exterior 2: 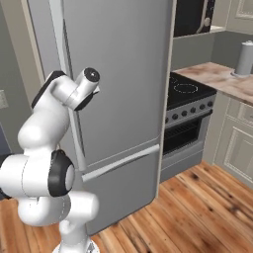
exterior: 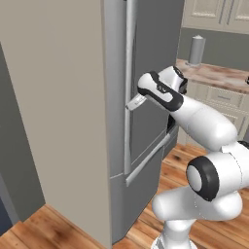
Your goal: Retrieve a lemon from the fridge and place it on the cutting board with the fish.
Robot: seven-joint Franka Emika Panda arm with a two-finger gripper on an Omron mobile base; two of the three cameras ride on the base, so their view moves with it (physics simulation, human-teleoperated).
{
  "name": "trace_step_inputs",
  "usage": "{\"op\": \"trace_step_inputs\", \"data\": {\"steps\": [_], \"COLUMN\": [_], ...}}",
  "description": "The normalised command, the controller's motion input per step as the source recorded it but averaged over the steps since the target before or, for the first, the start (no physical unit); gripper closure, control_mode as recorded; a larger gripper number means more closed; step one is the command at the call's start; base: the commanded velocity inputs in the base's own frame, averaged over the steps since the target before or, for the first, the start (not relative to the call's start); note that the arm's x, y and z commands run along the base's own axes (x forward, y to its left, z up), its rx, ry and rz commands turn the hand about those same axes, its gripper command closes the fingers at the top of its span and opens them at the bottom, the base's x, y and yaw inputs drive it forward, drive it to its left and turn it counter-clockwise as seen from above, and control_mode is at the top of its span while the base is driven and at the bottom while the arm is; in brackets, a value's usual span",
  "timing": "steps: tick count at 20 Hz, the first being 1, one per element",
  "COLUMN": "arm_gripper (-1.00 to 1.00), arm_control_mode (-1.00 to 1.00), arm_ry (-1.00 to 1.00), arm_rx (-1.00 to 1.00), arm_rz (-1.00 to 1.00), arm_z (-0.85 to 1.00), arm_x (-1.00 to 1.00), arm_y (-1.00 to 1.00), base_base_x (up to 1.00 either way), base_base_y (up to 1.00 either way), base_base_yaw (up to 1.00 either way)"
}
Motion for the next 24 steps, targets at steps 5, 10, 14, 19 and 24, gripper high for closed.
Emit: {"op": "trace_step_inputs", "data": {"steps": [5, 10, 14, 19, 24], "arm_gripper": [1.0, 1.0, 1.0, 1.0, 1.0], "arm_control_mode": [-1.0, -1.0, -1.0, -1.0, -1.0], "arm_ry": [-0.04, -0.03, 0.0, 0.0, 0.03], "arm_rx": [0.01, 0.02, 0.0, 0.0, 0.0], "arm_rz": [0.0, 0.0, 0.0, 0.0, 0.0], "arm_z": [-0.18, -0.12, -0.02, 0.0, 0.0], "arm_x": [0.11, 0.02, -0.03, -0.37, -0.33], "arm_y": [0.69, 0.38, -0.03, -0.85, -1.0], "base_base_x": [0.0, 0.0, 0.0, 0.0, 0.0], "base_base_y": [0.0, 0.0, 0.0, 0.0, 0.0], "base_base_yaw": [0.0, 0.0, 0.0, 0.0, 0.0]}}
